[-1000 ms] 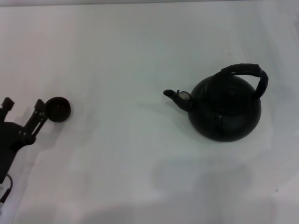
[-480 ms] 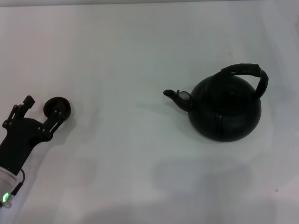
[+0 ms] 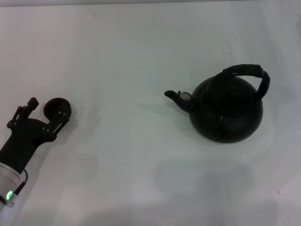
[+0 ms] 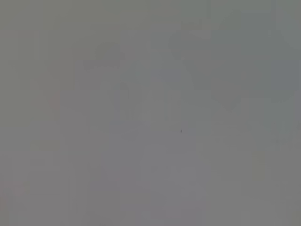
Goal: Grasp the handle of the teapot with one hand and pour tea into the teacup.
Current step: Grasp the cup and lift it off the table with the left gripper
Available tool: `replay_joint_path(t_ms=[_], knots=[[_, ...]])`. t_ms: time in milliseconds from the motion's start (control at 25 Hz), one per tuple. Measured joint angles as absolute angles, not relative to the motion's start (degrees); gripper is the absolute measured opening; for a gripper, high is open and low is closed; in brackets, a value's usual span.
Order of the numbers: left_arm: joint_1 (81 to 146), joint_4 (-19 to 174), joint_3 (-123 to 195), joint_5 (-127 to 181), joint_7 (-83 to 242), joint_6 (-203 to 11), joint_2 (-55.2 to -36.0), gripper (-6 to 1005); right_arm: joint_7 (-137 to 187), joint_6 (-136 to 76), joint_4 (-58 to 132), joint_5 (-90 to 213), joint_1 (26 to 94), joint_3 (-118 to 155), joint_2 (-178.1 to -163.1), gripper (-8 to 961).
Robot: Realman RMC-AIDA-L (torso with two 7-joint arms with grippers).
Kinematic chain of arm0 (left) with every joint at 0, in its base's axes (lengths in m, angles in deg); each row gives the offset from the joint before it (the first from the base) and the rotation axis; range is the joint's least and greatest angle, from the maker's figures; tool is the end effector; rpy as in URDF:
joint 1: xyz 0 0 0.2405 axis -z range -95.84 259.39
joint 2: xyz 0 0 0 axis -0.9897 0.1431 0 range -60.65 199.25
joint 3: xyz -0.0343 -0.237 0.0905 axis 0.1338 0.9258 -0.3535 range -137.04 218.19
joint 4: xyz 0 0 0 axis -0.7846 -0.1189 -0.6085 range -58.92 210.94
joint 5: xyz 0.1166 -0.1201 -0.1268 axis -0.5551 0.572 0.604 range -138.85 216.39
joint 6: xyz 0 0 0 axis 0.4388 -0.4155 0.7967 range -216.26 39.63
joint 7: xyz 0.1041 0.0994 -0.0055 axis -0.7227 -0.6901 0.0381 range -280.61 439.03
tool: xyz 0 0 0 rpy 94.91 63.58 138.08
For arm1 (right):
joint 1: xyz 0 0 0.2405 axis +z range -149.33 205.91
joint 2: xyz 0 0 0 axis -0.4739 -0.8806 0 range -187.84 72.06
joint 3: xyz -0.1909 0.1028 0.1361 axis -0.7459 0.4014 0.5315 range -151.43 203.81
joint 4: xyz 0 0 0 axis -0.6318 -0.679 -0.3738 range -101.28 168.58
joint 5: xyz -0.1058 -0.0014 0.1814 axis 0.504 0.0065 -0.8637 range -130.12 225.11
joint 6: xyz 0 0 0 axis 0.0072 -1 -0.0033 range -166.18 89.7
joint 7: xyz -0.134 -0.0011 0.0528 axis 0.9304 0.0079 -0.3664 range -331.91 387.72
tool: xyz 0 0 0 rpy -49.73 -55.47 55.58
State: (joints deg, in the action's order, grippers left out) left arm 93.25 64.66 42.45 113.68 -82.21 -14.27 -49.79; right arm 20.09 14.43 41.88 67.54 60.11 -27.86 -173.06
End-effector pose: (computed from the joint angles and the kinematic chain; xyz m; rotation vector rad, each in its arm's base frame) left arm -0.3575 0.2117 -0.0694 -1.8159 -0.8223 -0.7411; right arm 0.3557 0.3898 0.0633 -1.4777 0.4965 0.4533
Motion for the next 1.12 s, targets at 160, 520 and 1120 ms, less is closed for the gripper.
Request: replay_joint_path(t_ms=[160, 520, 1120], knots=[[93.8, 64.7, 42.4, 113.5, -82.2, -15.4, -49.79, 875, 20.1, 14.4, 41.9, 67.5, 60.1, -27.9, -173.03, 715], [94.3, 64.8, 42.2, 113.5, -82.2, -15.9, -49.79, 876, 20.1, 14.4, 42.0, 67.5, 60.1, -27.9, -172.95, 715], [94.9, 64.7, 42.2, 113.6, -82.2, -18.6, -49.83, 875, 20.1, 14.8, 42.0, 67.5, 59.7, -27.9, -172.72, 716]])
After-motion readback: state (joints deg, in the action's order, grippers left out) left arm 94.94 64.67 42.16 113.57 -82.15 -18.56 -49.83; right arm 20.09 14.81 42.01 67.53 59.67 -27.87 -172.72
